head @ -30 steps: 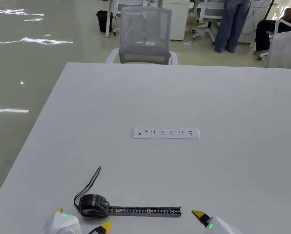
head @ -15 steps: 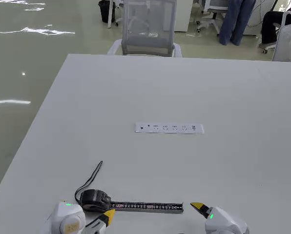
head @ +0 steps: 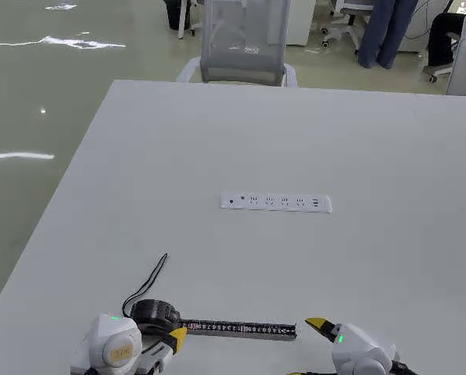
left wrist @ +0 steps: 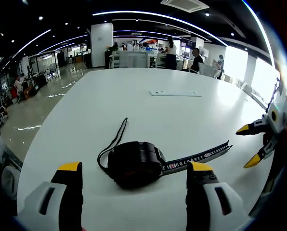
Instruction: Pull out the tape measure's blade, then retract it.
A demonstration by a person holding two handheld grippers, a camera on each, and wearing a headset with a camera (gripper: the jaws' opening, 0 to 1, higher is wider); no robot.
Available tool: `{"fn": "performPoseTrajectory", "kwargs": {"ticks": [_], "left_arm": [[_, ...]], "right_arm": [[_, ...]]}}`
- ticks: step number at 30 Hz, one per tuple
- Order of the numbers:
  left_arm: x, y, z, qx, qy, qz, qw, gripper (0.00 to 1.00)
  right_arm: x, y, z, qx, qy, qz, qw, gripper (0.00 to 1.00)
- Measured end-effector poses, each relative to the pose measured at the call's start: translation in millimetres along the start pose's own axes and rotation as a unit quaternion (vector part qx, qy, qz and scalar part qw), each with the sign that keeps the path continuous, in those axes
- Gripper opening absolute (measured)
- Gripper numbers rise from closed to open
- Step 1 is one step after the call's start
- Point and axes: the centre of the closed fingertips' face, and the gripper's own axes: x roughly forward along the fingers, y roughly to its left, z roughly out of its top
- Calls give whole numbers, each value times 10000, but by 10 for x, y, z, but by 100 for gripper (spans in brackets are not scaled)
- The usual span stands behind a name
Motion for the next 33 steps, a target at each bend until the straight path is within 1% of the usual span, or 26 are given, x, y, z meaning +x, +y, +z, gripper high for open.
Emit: {"fn": "performPoseTrajectory", "kwargs": {"ticks": [3,5,8,12,16,19,21,24,26,29,33], "left_arm": [[42,-1,15,-48,1,6,10000,86],[61,-7,28,-52,-17,13,10000,85],[89,-9,44,-49,-24,34,10000,84],[114,-5,55,-85,-32,65,9999,82],[130,17,53,-95,-9,104,9999,79],[156,40,41,-114,-6,124,9999,79],[162,45,45,-114,-12,131,9998,79],[181,53,55,-141,-45,137,9998,78],[185,54,55,-147,-31,147,9998,77],[200,51,52,-151,-37,145,9998,76],[211,53,48,-159,-34,151,9998,76]], "right_arm": [[22,-54,5,-122,-15,69,9999,63],[40,-68,4,-167,-18,173,9997,63],[73,-99,-21,-278,60,291,9992,61],[105,-122,-22,-444,80,468,9979,56],[146,-140,-57,-589,169,603,9963,51],[182,-158,-108,-641,243,733,9949,49],[203,-189,-123,-682,244,746,9946,46],[221,-214,-103,-720,167,847,9937,42],[244,-244,-116,-750,145,875,9932,39],[274,-296,-145,-804,172,921,9923,34],[302,-308,-193,-829,237,1058,9906,32]]}}
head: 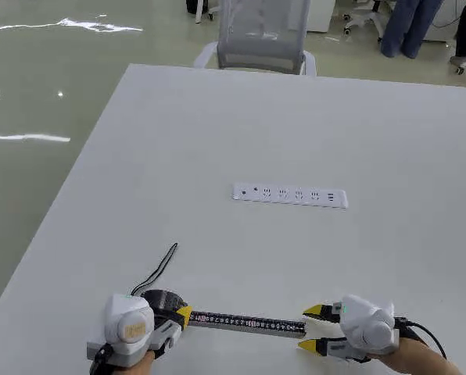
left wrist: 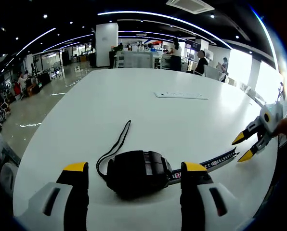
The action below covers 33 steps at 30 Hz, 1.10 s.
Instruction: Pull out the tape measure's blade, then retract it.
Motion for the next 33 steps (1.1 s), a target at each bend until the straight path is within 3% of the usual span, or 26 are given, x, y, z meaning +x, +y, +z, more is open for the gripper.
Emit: {"fn": "performPoseTrajectory", "kwargs": {"ticks": [13,17,21,29,33], "left_arm": [[13,-5,9,-48,-44,69,10000,74],[21,1,5,-50,-78,122,9999,74],[21,18,16,-124,-144,216,9996,70],[108,-54,-71,-137,-16,273,9995,69],[131,-37,-101,-328,-18,339,9989,66]], "right_arm": [[91,16,-49,-133,30,372,9992,25],[99,0,-43,-114,0,354,9993,15],[98,4,-43,-163,-8,341,9993,14],[99,0,-42,-173,14,339,9993,14],[102,-1,-44,-187,20,331,9993,14]]}}
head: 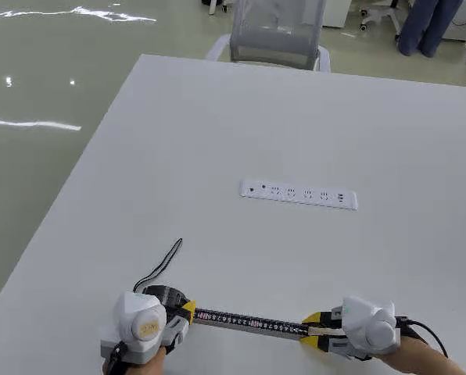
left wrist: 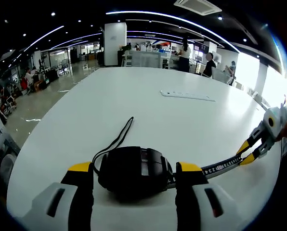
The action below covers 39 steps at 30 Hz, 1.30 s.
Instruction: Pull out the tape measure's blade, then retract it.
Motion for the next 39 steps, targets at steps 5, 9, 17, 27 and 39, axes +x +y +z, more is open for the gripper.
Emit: {"fn": "performPoseTrajectory", "kwargs": {"ticks": [5,9,17,27,39], "left_arm": [[7,17,-5,-144,-37,50,9999,63],[29,4,-20,-288,-33,39,9996,62],[41,0,-31,-226,-45,134,9996,62],[36,5,-30,-86,-71,197,9997,60],[54,0,-43,51,-85,257,9996,60]], "right_arm": [[3,-2,0,1,-7,-30,10000,14],[-3,2,8,11,-17,-45,10000,14],[1,-2,-5,31,-22,-53,10000,14],[-9,2,9,7,-1,-72,10000,14],[-29,-21,25,-46,-1,-114,9999,14]]}}
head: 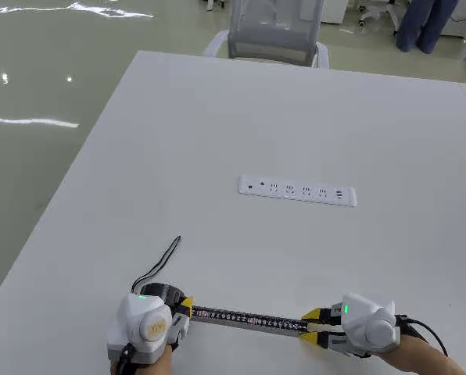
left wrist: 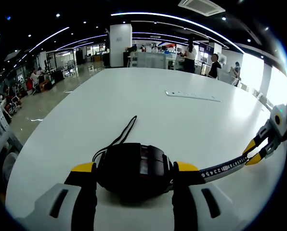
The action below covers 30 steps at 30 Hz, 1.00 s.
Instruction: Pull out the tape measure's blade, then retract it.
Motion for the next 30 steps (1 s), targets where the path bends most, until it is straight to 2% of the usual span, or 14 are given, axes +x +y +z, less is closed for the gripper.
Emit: {"fn": "performPoseTrajectory", "kwargs": {"ticks": [12,30], "left_arm": [[-14,0,5,-6,-15,11,10000,60],[-12,-7,-7,230,-26,54,9997,60]], "right_arm": [[-50,-4,68,-68,-19,-16,10000,14],[-35,-9,171,-146,-51,2,9999,14]]}}
